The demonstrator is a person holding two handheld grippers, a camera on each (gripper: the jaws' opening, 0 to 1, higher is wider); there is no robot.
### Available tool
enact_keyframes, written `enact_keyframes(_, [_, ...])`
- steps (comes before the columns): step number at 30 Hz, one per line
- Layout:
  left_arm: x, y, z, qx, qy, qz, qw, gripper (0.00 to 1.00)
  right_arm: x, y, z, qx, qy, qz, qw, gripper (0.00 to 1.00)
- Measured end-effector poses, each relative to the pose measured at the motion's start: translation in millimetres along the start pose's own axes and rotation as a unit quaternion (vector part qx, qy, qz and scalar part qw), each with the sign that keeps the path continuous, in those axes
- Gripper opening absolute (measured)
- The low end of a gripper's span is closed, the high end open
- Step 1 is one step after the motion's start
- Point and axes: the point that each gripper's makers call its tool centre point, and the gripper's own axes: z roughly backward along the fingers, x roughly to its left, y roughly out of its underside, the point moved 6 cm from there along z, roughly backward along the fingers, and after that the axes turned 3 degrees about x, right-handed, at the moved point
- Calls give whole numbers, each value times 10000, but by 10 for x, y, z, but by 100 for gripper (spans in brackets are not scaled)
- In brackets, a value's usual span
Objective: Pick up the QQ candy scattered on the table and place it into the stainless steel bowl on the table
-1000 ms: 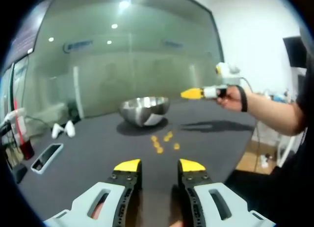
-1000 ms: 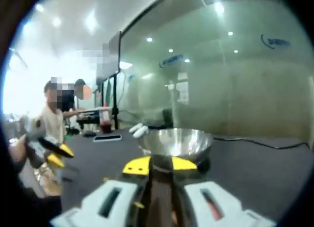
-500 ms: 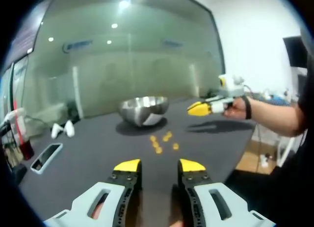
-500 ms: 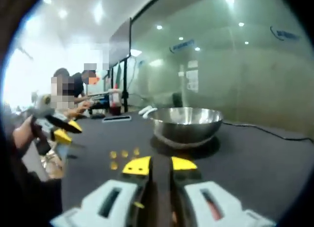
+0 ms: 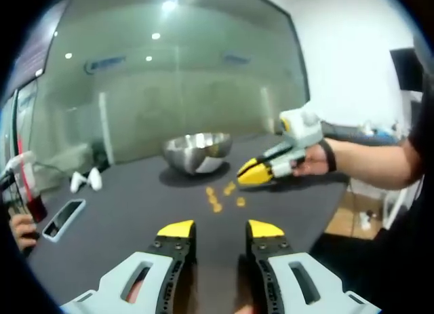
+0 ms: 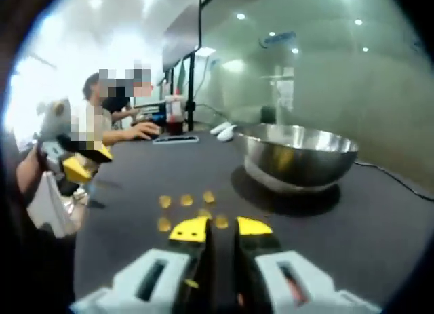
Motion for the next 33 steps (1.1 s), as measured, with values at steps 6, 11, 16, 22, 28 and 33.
enact_keyframes(6, [54,39,9,35,-48,58,10000,31,11,36,-103,210,-12,0,9998,15])
enact_keyframes(11, [70,54,17,23,-55,83,9999,31,-45,33,-171,230,-40,-119,9997,10])
enact_keyframes(16, [83,64,16,33,-65,90,9999,31,-30,30,-160,246,-45,-152,9996,9])
enact_keyframes(22, [105,55,8,25,-74,94,9999,31,11,-61,-38,42,-10,-188,9998,9])
enact_keyframes(28, [125,63,-6,33,-65,94,9999,31,-9,-231,196,-300,294,-269,9988,9])
enact_keyframes(33, [137,57,-11,9,-58,101,9999,31,-43,-298,365,-495,505,-376,9968,9])
